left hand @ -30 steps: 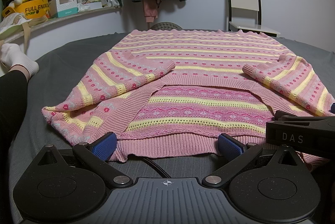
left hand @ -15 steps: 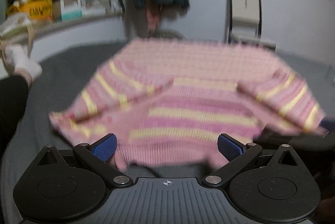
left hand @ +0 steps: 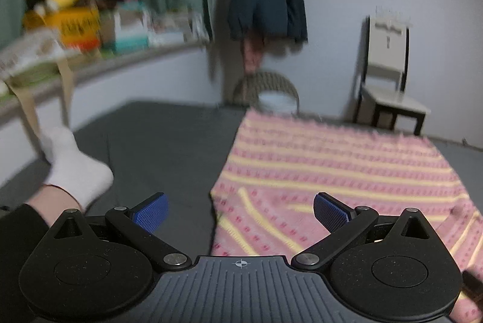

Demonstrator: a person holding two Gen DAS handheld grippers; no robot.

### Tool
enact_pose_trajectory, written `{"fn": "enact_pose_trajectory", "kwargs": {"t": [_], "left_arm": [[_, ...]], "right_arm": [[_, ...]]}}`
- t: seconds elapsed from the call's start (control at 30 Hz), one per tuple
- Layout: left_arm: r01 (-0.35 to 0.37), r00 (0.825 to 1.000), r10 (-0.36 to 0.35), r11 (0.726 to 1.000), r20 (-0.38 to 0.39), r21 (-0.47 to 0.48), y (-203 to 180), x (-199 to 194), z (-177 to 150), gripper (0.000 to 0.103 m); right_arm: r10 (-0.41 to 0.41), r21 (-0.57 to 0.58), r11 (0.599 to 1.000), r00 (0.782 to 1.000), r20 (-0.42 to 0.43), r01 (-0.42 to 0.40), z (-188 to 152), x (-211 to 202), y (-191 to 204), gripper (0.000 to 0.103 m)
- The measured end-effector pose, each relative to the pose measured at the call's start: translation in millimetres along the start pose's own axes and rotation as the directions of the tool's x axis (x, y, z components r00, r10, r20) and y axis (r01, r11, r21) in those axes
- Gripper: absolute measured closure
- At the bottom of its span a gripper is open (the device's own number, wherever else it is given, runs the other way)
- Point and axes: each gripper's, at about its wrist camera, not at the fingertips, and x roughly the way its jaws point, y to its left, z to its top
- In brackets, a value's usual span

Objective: Fold clothes
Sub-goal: 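Grasp the sweater's side edge with the left tool while the right tool grasps beside it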

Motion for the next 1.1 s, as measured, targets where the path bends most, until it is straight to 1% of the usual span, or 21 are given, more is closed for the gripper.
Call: {"fn": "enact_pose_trajectory", "kwargs": {"t": [0.1, 0.17, 0.23, 0.3, 0.37, 0.4, 0.43, 0.47, 0.57, 0.6, 0.63, 0.67, 0.73, 0.8, 0.87, 0.97, 1.0, 1.03, 1.1], "left_arm": [[0.027, 0.998, -0.030, 0.998, -0.059, -0.048, 21.7, 21.8, -13.5, 0.001], [0.048, 0.993, -0.057, 0.995, -0.099, -0.091, 34.9, 34.5, -23.6, 0.001], [0.076, 0.987, -0.093, 0.989, -0.131, -0.129, 42.8, 40.8, -32.1, 0.001], [0.112, 0.982, -0.130, 0.984, -0.135, -0.138, 45.4, 41.6, -36.4, 0.001], [0.141, 0.980, -0.158, 0.981, -0.119, -0.136, 47.6, 41.5, -37.0, 0.001], [0.145, 0.981, -0.161, 0.980, -0.113, -0.138, 47.8, 41.9, -38.1, 0.001], [0.148, 0.980, -0.165, 0.978, -0.111, -0.144, 48.4, 43.8, -38.5, 0.001], [0.154, 0.978, -0.173, 0.976, -0.113, -0.156, 49.2, 47.6, -38.8, 0.001], [0.178, 0.971, -0.205, 0.964, -0.123, -0.197, 50.7, 61.3, -38.7, 0.006], [0.180, 0.970, -0.207, 0.964, -0.130, -0.198, 49.9, 65.9, -38.4, 0.010], [0.176, 0.969, -0.205, 0.965, -0.138, -0.196, 48.9, 70.0, -39.7, 0.019], [0.173, 0.968, -0.203, 0.966, -0.147, -0.194, 47.9, 74.0, -41.1, 0.023], [0.167, 0.966, -0.198, 0.968, -0.163, -0.188, 46.0, 82.2, -43.8, 0.035], [0.160, 0.964, -0.193, 0.970, -0.180, -0.183, 44.1, 90.3, -46.5, 0.042], [0.154, 0.962, -0.188, 0.972, -0.197, -0.178, 42.1, 98.4, -49.2, 0.043], [0.148, 0.963, -0.169, 0.983, -0.209, -0.111, 31.5, 100.3, -50.1, 0.043], [0.146, 0.964, -0.165, 0.984, -0.209, -0.103, 29.3, 100.3, -50.7, 0.045], [0.143, 0.965, -0.161, 0.985, -0.208, -0.099, 27.8, 100.1, -51.5, 0.050], [0.138, 0.966, -0.155, 0.986, -0.206, -0.093, 25.3, 99.8, -52.3, 0.053]], "right_arm": [[0.084, 0.029, 0.996, 0.996, -0.003, -0.084, 27.0, 3.5, 15.1, 0.000], [0.118, 0.020, 0.993, 0.993, -0.025, -0.118, 47.0, 10.4, 32.9, 0.000], [0.157, 0.013, 0.988, 0.986, -0.047, -0.157, 66.2, 21.1, 52.7, 0.004], [0.224, 0.037, 0.974, 0.972, -0.068, -0.221, 85.5, 34.9, 72.2, 0.011], [0.299, 0.073, 0.953, 0.951, -0.079, -0.293, 105.6, 52.4, 88.9, 0.012], [0.335, 0.090, 0.940, 0.939, -0.084, -0.328, 116.8, 64.3, 96.7, 0.016], [0.353, 0.094, 0.934, 0.931, -0.095, -0.345, 127.0, 76.7, 104.3, 0.018], [0.362, 0.092, 0.931, 0.925, -0.111, -0.353, 136.8, 89.2, 111.7, 0.023], [0.388, 0.118, 0.921, 0.902, -0.190, -0.372, 164.1, 142.1, 132.6, 0.031], [0.386, 0.124, 0.922, 0.894, -0.229, -0.366, 169.5, 162.6, 140.3, 0.038], [0.367, 0.123, 0.930, 0.889, -0.275, -0.346, 173.5, 185.2, 149.5, 0.043], [0.341, 0.110, 0.940, 0.885, -0.316, -0.323, 173.5, 202.7, 158.3, 0.047], [0.286, 0.063, 0.957, 0.875, -0.390, -0.284, 170.0, 240.7, 183.1, 0.049], [0.222, 0.007, 0.969, 0.864, -0.452, -0.246, 161.2, 275.2, 209.1, 0.054], [0.165, -0.040, 0.976, 0.843, -0.512, -0.215, 150.4, 307.1, 227.2, 0.054], [0.097, -0.072, 0.983, 0.809, -0.580, -0.170, 134.5, 342.9, 241.9, 0.055], [0.071, -0.084, 0.985, 0.801, -0.594, -0.149, 128.6, 350.9, 243.2, 0.056], [0.045, -0.098, 0.986, 0.793, -0.608, -0.132, 123.1, 358.3, 244.1, 0.058], [0.010, -0.124, 0.986, 0.785, -0.620, -0.110, 114.0, 367.7, 244.8, 0.059]]}}
